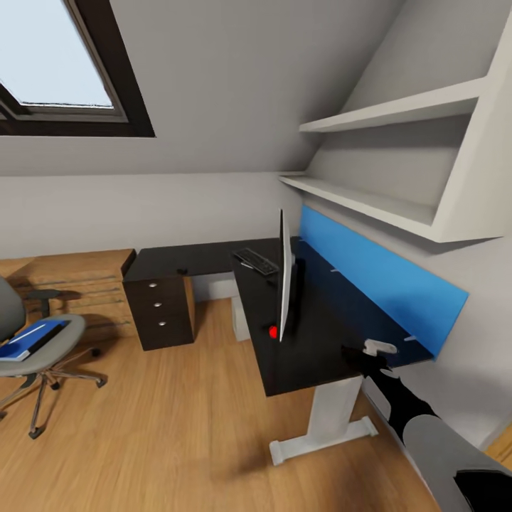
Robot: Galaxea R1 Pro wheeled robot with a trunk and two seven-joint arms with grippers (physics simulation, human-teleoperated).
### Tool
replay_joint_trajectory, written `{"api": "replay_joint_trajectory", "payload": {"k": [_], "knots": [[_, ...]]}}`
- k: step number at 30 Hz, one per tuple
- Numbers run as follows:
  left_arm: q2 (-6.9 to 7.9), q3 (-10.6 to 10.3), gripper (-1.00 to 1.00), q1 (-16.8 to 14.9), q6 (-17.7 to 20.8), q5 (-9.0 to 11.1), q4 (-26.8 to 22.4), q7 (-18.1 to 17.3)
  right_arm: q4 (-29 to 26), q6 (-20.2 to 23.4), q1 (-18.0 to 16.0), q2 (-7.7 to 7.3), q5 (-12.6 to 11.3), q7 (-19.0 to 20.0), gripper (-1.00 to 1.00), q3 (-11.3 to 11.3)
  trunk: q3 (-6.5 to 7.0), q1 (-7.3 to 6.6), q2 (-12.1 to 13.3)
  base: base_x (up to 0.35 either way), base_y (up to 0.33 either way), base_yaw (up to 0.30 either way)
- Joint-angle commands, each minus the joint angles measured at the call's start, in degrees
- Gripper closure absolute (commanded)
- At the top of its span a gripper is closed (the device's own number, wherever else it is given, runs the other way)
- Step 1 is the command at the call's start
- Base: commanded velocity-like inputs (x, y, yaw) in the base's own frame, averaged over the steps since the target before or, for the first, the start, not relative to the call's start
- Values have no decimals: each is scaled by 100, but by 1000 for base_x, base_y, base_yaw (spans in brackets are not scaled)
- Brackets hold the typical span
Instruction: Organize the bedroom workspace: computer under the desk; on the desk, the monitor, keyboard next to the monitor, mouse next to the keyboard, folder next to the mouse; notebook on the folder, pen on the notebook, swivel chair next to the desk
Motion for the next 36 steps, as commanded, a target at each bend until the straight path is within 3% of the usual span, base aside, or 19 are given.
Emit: {"api": "replay_joint_trajectory", "payload": {"k": [1, 10, 22, 36], "knots": [[1, -13, -100, -3, -15, 24, 0, 16, -1, -11, -5, -1, -44, -24, -100, 29, -12, 6, -11, 323, 0, 0], [3, -11, -100, -5, -15, 25, 0, 28, -4, -15, -5, 13, -39, -27, -100, 142, -12, 6, -11, 323, -21, 0], [11, 0, -100, -3, -20, 33, 0, 42, -9, -31, -5, 249, -26, -44, -100, 151, -12, 6, -11, 315, -76, 8], [12, 21, -100, -3, -24, 35, 8, 51, 7, -137, -5, 299, -14, -49, -100, 142, -12, 6, -11, 90, -58, 246]]}}
